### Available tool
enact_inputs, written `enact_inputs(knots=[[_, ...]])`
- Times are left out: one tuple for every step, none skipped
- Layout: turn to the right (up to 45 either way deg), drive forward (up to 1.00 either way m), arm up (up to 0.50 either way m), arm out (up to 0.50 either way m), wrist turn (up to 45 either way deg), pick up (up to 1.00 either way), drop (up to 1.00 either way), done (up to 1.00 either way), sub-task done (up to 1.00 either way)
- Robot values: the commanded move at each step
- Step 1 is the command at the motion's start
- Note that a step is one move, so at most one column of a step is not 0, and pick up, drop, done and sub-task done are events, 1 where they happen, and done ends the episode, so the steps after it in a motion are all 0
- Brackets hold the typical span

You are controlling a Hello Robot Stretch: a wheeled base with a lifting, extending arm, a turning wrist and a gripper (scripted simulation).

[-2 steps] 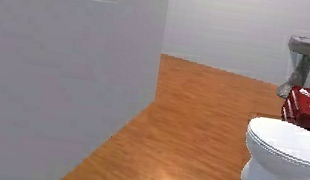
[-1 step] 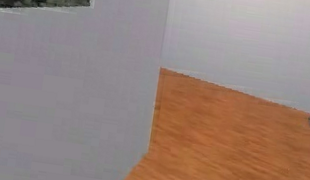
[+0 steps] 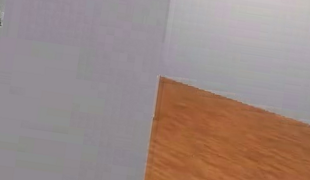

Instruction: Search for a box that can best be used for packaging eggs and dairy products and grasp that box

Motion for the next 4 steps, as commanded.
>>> enact_inputs(knots=[[24.0,0.00,0.00,0.00,0.0,0.00,0.00,0.00,0.00],[0.0,1.00,0.00,0.00,0.0,0.00,0.00,0.00,0.00],[0.0,0.20,0.00,0.00,0.0,0.00,0.00,0.00,0.00],[-30.0,0.00,0.00,0.00,0.0,0.00,0.00,0.00,0.00]])
